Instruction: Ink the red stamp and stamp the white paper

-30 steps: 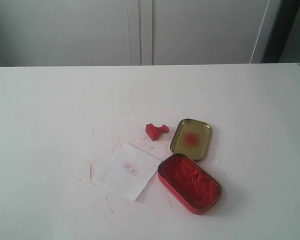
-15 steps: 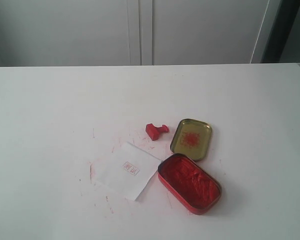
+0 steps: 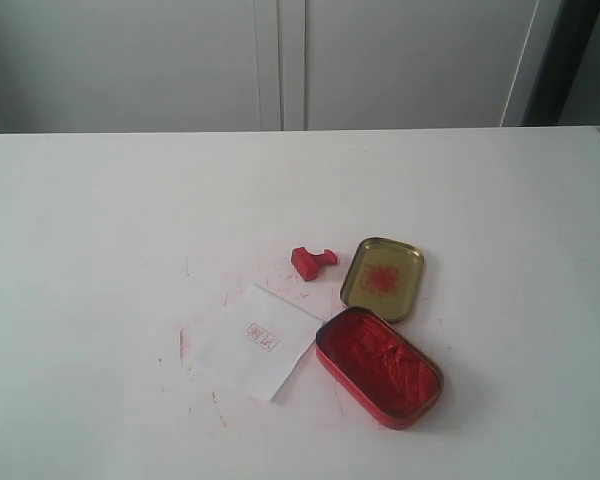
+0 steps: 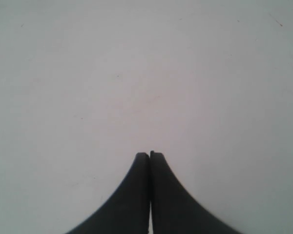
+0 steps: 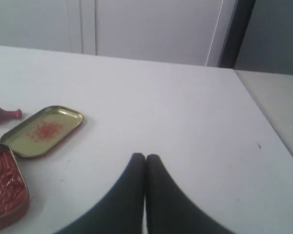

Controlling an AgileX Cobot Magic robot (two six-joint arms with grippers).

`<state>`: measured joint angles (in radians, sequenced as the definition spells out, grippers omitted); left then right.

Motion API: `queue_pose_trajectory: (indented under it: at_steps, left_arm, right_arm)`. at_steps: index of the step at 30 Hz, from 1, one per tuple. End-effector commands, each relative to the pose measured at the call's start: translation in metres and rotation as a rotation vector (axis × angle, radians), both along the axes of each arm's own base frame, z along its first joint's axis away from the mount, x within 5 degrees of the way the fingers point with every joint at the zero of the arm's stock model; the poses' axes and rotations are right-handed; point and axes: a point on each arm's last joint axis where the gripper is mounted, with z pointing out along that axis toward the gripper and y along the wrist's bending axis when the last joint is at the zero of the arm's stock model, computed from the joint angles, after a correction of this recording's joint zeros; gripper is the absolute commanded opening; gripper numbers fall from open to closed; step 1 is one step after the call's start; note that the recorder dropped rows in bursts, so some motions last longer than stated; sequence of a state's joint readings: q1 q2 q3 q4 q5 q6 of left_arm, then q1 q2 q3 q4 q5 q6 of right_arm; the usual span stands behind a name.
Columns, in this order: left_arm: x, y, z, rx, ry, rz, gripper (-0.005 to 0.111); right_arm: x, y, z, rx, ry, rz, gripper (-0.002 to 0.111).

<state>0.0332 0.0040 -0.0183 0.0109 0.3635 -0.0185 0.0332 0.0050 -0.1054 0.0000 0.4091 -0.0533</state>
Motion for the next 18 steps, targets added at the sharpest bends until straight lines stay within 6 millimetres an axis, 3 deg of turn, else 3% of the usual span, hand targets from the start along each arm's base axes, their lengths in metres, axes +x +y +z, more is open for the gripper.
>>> queue_pose_trajectory:
  at_steps: [1, 7, 18]
  left_arm:
    - [0.000, -0.001, -0.002, -0.006, 0.003, -0.008, 0.000]
    - [0.000, -0.001, -0.002, -0.006, 0.003, -0.008, 0.000]
    - [0.000, -0.001, -0.002, -0.006, 0.003, -0.008, 0.000]
  right_arm:
    - [0.003, 0.000, -0.019, 0.004, 0.039, 0.004, 0.000]
    - [0.004, 0.000, -0.031, 0.003, 0.055, 0.004, 0.000]
    - [0.005, 0.000, -0.029, 0.004, 0.035, 0.004, 0.000]
